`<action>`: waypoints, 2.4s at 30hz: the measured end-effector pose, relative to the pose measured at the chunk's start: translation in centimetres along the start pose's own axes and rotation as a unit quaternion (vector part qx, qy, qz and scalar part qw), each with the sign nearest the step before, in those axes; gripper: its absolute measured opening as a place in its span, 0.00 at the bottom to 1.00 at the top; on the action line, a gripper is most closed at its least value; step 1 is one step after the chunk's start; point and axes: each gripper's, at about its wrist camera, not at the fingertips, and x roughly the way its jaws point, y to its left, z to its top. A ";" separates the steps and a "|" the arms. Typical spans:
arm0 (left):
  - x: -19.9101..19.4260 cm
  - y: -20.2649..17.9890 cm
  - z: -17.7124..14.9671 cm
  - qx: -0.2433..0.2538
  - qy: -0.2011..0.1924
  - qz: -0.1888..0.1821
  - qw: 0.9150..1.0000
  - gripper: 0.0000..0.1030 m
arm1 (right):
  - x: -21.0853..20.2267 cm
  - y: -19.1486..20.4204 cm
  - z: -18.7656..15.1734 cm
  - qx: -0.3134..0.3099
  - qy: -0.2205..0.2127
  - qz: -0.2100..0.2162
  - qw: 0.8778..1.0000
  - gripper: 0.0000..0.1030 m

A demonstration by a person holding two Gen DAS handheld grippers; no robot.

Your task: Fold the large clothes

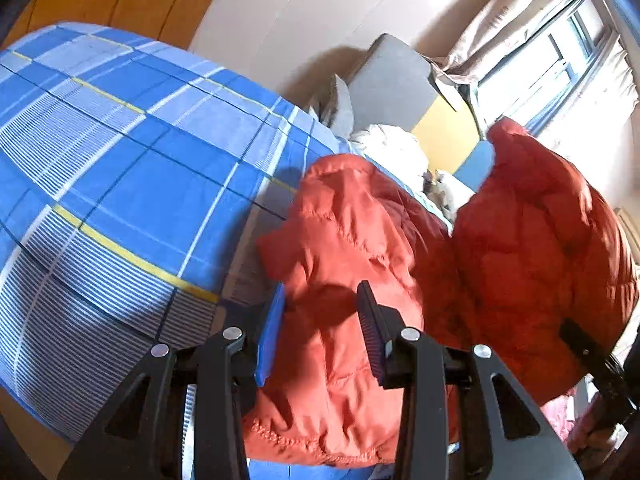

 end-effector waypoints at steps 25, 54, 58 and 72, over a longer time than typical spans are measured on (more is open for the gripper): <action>-8.1 -2.6 5.0 0.071 -0.028 -0.135 0.988 0.39 | 6.2 15.0 -3.3 -0.257 0.001 -0.140 0.956 0.23; 0.4 -11.7 6.8 0.198 0.135 -0.084 0.967 0.07 | -2.5 13.9 -5.7 -0.242 -0.095 0.029 0.965 0.85; 0.1 -10.9 6.4 0.193 0.126 -0.077 0.970 0.07 | -4.6 10.1 -4.6 -0.142 -0.068 0.121 0.980 0.85; -1.0 -8.4 3.6 0.145 0.050 -0.004 0.988 0.07 | 0.0 -0.7 -3.0 0.120 0.017 0.099 0.988 0.77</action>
